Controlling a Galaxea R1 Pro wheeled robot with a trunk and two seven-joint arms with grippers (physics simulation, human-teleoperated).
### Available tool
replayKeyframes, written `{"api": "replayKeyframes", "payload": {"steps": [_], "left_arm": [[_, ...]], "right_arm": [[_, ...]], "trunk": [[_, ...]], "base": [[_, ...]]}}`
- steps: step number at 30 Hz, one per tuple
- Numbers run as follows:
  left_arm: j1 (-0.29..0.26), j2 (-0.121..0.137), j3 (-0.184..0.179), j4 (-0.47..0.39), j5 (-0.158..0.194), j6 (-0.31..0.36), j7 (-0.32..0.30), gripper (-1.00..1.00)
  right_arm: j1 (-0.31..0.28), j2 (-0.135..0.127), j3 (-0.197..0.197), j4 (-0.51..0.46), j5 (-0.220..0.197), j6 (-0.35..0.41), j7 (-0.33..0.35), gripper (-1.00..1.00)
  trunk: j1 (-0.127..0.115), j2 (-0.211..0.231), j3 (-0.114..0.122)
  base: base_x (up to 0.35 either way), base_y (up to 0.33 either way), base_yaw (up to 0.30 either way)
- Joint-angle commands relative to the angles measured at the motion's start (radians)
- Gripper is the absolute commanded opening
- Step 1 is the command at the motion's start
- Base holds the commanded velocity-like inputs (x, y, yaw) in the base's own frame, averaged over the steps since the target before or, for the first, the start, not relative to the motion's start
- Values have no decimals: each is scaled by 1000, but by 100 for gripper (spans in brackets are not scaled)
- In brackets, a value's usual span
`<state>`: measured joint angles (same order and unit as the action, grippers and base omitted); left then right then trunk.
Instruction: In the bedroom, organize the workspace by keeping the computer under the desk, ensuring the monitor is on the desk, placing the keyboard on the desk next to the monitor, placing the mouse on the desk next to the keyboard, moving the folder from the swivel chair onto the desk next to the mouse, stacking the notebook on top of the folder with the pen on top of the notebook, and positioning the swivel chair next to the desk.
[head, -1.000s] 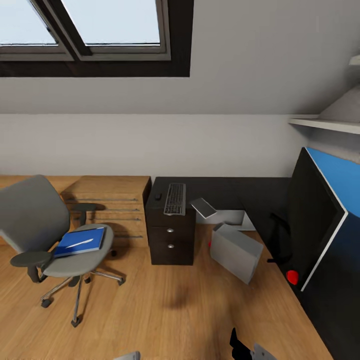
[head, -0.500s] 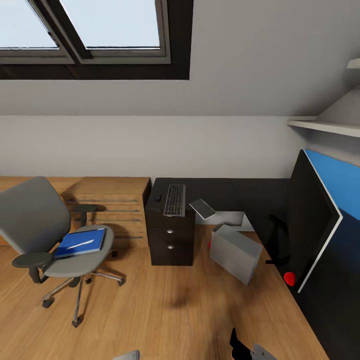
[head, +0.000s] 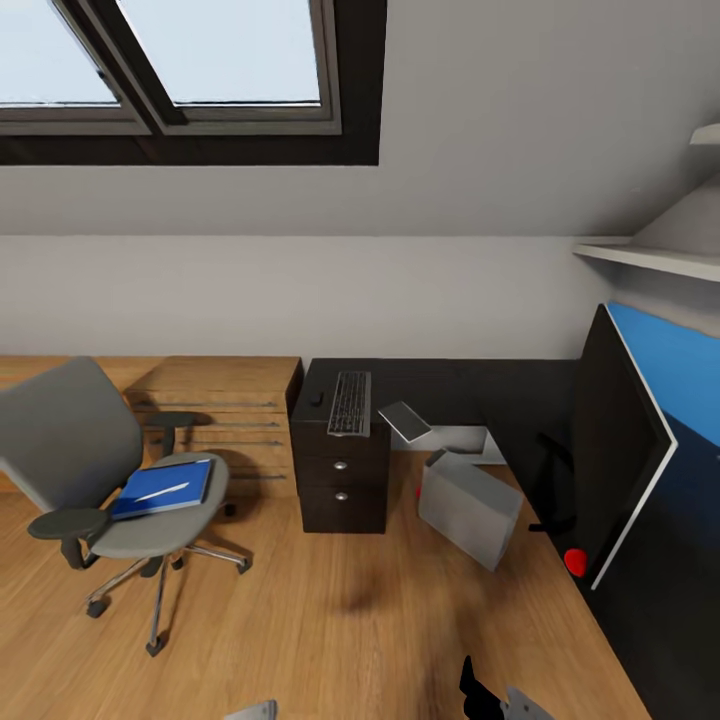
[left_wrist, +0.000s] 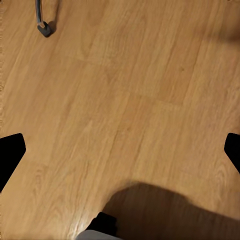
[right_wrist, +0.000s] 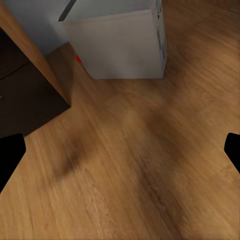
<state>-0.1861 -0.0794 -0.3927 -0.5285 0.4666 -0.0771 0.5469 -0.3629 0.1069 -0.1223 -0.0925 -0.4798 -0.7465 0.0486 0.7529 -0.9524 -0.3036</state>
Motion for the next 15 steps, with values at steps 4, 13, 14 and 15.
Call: {"api": "replayKeyframes", "payload": {"steps": [4, 13, 14, 15], "left_arm": [[-1, 1, -5, 0, 12, -7, 7, 100], [-1, -1, -5, 1, 14, -7, 6, 100], [-1, -1, -5, 1, 14, -7, 5, 100], [-1, -1, -5, 1, 14, -7, 6, 100]], "right_arm": [[-1, 0, -8, 1, 1, -3, 5, 100], [-1, 0, -7, 1, 1, -2, 6, 100], [-1, 0, -8, 1, 1, -3, 6, 100], [-1, 0, -7, 1, 1, -2, 6, 100]], "trunk": [[-15, 27, 11], [-50, 90, 40], [-54, 97, 43], [-58, 104, 46]], "base": [[-12, 0, 0], [-226, 0, 0], [-317, 0, 0], [-322, 0, 0]]}}
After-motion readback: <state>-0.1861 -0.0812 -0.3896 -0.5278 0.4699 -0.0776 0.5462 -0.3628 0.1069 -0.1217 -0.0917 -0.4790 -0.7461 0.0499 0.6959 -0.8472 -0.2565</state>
